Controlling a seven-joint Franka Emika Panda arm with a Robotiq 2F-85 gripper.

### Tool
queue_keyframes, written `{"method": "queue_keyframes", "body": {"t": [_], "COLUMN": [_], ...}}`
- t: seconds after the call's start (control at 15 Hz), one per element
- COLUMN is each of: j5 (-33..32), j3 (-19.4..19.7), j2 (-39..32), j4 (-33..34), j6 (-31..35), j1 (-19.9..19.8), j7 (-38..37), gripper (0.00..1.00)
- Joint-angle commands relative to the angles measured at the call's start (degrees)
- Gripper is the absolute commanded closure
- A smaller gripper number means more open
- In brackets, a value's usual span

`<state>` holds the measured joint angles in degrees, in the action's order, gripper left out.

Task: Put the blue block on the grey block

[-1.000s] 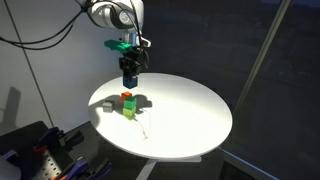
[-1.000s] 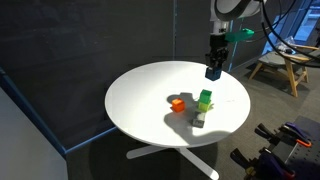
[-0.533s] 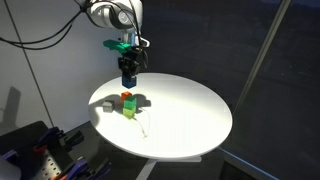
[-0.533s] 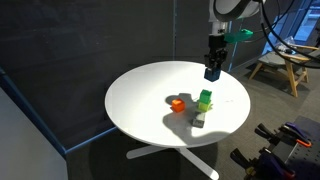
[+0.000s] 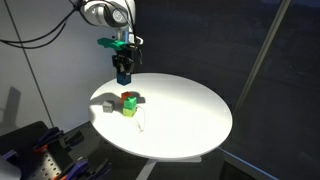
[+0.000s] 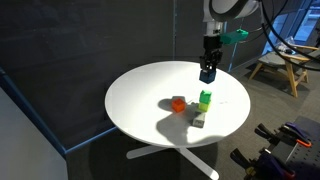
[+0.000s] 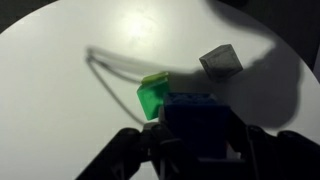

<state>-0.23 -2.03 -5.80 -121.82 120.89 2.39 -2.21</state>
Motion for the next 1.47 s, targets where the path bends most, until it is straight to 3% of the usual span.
{"method": "queue_keyframes", "body": {"t": [0.0, 0.87, 1.4], "j5": [-0.3, -0.2, -0.7], "j3": [-0.4, -2.5, -5.0], "j2": [3.4, 14.9, 14.2], "j4": [-2.4, -11.9, -16.2], "j6": [-0.2, 0.5, 6.3], "j1": [0.5, 1.9, 4.3], "j7": [-0.8, -0.8, -0.3], "gripper": [0.69, 0.69, 0.69]}}
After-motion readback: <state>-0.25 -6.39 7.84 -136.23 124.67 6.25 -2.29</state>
